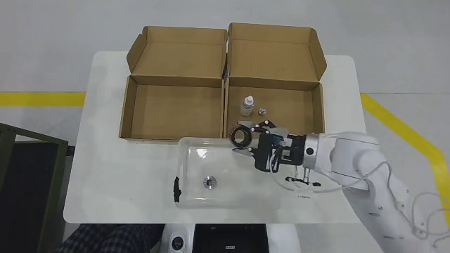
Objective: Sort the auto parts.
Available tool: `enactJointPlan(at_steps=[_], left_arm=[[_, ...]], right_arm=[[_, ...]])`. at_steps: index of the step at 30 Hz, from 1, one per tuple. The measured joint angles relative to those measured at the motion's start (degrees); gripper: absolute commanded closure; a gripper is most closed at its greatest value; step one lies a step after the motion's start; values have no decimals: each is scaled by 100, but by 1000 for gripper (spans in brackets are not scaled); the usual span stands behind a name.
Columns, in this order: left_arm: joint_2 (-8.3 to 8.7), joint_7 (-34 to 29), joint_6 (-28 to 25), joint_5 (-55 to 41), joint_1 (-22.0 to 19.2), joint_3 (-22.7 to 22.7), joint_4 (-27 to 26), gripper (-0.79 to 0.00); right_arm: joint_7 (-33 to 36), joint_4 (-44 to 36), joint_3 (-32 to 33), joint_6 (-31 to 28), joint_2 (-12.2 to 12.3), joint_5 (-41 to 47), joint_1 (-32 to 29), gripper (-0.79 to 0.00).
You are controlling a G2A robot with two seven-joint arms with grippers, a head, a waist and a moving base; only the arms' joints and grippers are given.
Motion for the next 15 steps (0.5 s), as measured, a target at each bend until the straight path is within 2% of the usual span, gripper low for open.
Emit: enactJointPlan(at_steps=[15], left_arm=[[0,0,0,0,0,0,0,-785]], right_arm=[[-157,340,-445,102,-46,-154,372,0]])
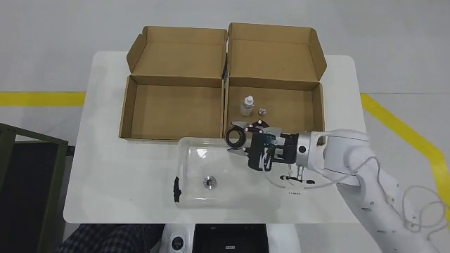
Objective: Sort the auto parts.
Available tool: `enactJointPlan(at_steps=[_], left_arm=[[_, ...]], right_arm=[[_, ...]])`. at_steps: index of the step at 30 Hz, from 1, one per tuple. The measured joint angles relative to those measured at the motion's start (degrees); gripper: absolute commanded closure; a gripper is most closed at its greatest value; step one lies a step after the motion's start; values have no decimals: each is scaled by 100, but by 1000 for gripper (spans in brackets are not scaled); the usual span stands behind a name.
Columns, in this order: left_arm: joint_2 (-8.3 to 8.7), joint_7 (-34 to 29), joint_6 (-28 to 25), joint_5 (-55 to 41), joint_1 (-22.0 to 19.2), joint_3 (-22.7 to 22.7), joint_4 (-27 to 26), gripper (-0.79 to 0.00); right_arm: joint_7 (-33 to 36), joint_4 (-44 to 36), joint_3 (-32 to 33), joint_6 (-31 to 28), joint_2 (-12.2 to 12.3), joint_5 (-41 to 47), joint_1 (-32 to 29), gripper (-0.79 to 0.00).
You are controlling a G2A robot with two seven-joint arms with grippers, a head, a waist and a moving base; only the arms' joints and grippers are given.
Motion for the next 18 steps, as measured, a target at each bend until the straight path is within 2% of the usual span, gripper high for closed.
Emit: enactJointPlan(at_steps=[8,18], left_arm=[[0,0,0,0,0,0,0,-785],[0,0,0,0,0,0,0,-785]], right_arm=[[-209,542,-533,243,-127,-232,552,0],[-339,1533,-1310,562,-404,-359,1603,0]])
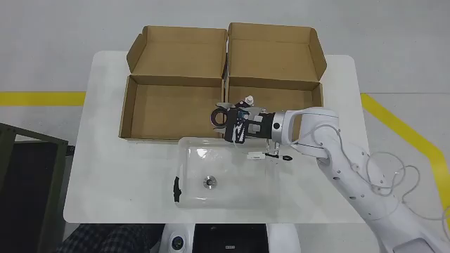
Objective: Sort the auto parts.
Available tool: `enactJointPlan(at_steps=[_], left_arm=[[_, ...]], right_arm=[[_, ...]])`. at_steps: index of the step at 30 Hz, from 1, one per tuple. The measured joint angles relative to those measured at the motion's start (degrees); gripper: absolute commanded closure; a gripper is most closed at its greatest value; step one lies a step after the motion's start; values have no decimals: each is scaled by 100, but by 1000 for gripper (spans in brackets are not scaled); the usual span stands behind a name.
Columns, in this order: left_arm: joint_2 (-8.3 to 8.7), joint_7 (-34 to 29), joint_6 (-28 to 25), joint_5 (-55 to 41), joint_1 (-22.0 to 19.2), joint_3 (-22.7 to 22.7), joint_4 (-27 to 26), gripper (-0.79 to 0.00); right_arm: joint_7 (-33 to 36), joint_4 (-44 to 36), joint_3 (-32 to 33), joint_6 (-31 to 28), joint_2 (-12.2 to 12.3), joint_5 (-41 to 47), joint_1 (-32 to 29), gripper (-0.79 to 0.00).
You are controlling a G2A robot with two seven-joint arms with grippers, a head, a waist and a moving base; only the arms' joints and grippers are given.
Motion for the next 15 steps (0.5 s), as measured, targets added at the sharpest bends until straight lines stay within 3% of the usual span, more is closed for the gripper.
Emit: enactJointPlan(at_steps=[15], left_arm=[[0,0,0,0,0,0,0,-785]], right_arm=[[347,1365,-1112,147,-556,278,1466,0]])
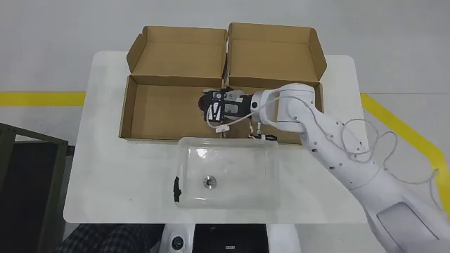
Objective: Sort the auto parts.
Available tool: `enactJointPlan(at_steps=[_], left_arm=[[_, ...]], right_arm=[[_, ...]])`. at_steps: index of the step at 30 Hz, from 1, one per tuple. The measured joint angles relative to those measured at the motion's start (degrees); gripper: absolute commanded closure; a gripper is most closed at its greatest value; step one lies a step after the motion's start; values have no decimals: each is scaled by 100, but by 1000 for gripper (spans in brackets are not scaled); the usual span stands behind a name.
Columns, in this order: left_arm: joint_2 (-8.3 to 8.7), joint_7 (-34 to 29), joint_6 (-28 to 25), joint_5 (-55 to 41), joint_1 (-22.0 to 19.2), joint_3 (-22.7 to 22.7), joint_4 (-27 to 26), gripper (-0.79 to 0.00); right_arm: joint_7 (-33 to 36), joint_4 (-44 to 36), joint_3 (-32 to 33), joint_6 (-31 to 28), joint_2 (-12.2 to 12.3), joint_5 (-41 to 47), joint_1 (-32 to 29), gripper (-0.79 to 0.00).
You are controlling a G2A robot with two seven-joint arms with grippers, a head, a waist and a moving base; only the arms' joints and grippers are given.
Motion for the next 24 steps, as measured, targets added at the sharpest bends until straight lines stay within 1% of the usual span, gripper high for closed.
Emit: enactJointPlan(at_steps=[12,18,24], left_arm=[[0,0,0,0,0,0,0,-785],[0,0,0,0,0,0,0,-785],[0,0,0,0,0,0,0,-785]], right_arm=[[138,1014,-645,-36,-451,118,732,0],[50,1507,-854,-38,-644,164,893,0],[-12,1895,-915,-45,-780,148,1043,0]])
